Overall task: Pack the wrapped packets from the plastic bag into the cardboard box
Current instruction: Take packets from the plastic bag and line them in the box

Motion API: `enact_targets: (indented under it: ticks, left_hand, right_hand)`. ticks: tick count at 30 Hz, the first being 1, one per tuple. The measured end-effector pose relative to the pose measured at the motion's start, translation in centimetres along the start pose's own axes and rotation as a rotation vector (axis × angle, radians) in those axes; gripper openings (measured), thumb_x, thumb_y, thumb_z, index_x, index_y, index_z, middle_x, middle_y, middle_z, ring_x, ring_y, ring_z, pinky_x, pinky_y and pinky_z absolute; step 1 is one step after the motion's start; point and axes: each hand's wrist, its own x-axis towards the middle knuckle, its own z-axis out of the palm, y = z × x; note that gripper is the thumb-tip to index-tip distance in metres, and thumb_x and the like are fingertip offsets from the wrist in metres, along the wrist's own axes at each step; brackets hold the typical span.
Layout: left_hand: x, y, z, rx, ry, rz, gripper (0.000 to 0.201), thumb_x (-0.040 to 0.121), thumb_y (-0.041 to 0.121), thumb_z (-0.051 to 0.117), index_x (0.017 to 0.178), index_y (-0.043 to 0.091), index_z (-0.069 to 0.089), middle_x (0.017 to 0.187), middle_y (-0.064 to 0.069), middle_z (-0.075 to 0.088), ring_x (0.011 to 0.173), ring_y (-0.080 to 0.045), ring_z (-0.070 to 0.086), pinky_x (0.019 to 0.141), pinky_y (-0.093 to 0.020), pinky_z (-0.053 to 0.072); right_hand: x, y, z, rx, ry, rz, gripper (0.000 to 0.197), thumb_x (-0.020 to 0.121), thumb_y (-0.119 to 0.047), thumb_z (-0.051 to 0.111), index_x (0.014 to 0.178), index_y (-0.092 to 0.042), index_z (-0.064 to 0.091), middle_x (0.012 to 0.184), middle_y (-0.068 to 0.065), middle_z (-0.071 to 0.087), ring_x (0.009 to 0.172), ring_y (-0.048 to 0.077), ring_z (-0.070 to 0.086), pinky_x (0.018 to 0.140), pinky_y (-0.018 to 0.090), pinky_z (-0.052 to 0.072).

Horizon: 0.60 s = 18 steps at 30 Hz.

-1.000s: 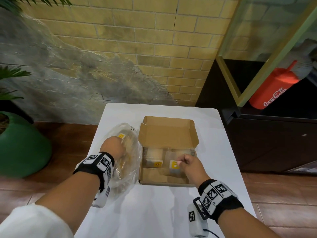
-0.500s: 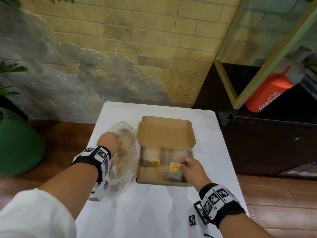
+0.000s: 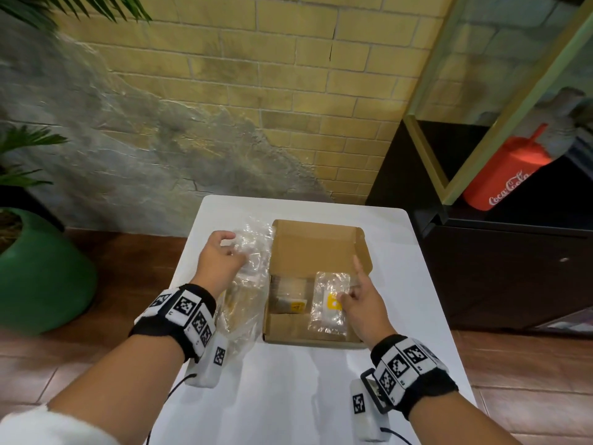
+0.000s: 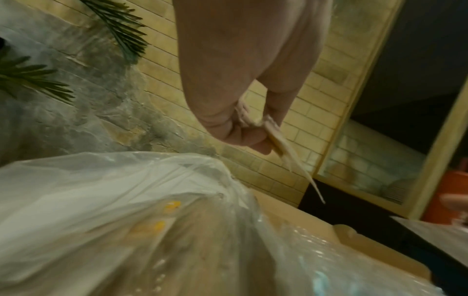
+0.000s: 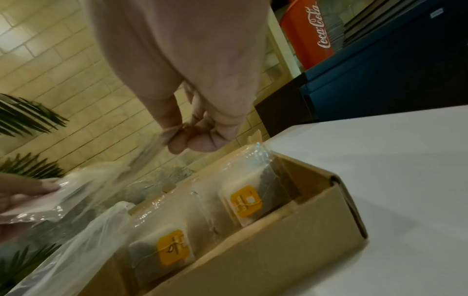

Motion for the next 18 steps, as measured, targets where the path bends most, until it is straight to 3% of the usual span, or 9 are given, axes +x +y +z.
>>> enact_targets:
  ticks: [2,4,5,7,10,13,18]
  left_hand:
    - [-1.2,0.7,1.1,-0.055,-0.044,0.006,0.039,0.082,0.001,0.065,0.112,0.02,0.048,0.093,-0.006,0.055,0.074,-0.015,0.055,0.06,-0.02,0.041]
    - [-2.2,1.2,2.3,-0.057,-0.071,0.028,0.026,0.082,-0.001,0.063,0.099,0.017,0.054,0.085,-0.002,0.056,0.069,-0.014,0.053,0.059,-0.02,0.041]
    - [-2.7,1.4,2.9,-0.046,-0.087,0.04,0.02,0.082,-0.001,0.063,0.089,0.016,0.056,0.077,-0.001,0.056,0.064,-0.013,0.051,0.058,-0.02,0.041]
    - [-3.4,1.6,4.0,-0.034,-0.111,0.062,0.021,0.081,-0.001,0.064,0.075,0.016,0.053,0.065,0.0,0.053,0.051,-0.008,0.047,0.054,-0.02,0.038]
    - [-4.3,1.7,5.5,-0.041,-0.154,0.084,0.026,0.08,0.001,0.067,0.067,0.014,0.049,0.053,0.001,0.05,0.042,-0.008,0.044,0.051,-0.022,0.038]
    - [-5.1,1.7,6.5,-0.024,-0.246,0.089,0.025,0.082,0.006,0.067,0.067,0.013,0.048,0.052,0.0,0.049,0.044,-0.009,0.043,0.051,-0.023,0.039]
    - [-5.2,1.8,7.1,-0.131,-0.281,0.052,0.024,0.084,0.004,0.064,0.073,0.014,0.046,0.051,0.005,0.046,0.046,-0.008,0.04,0.047,-0.018,0.038]
  right_hand:
    - [-0.1,-0.9,-0.1,-0.066,0.043,-0.046,0.052,0.093,-0.002,0.047,0.133,-0.035,0.045,0.089,0.001,0.057,0.056,0.0,0.042,0.056,0.006,0.038]
    - [-0.1,-1.7,-0.1,-0.116,0.068,-0.063,0.036,0.093,-0.001,0.044,0.115,-0.018,0.066,0.102,0.001,0.065,0.06,-0.008,0.049,0.058,0.003,0.038]
    - [-0.2,-2.1,0.0,-0.122,0.065,-0.06,0.034,0.093,-0.001,0.043,0.109,-0.015,0.069,0.099,0.001,0.067,0.056,-0.009,0.048,0.055,0.004,0.037]
    - [-0.5,-3.0,0.2,-0.137,0.042,-0.071,0.033,0.094,-0.003,0.043,0.11,-0.014,0.069,0.097,-0.003,0.065,0.061,-0.007,0.049,0.06,0.006,0.038]
    - [-1.0,-4.4,0.6,-0.185,-0.028,-0.135,0.032,0.094,-0.01,0.047,0.121,-0.016,0.062,0.117,-0.006,0.061,0.089,0.002,0.052,0.08,0.014,0.04]
    - [-1.5,-5.3,1.1,-0.218,-0.106,-0.169,0.037,0.093,-0.015,0.051,0.13,-0.015,0.054,0.124,-0.004,0.054,0.088,0.001,0.046,0.08,0.014,0.037]
    - [-1.8,-5.7,0.9,-0.198,-0.135,-0.131,0.043,0.091,-0.016,0.056,0.133,-0.015,0.049,0.133,-0.001,0.049,0.111,0.007,0.045,0.101,0.026,0.04]
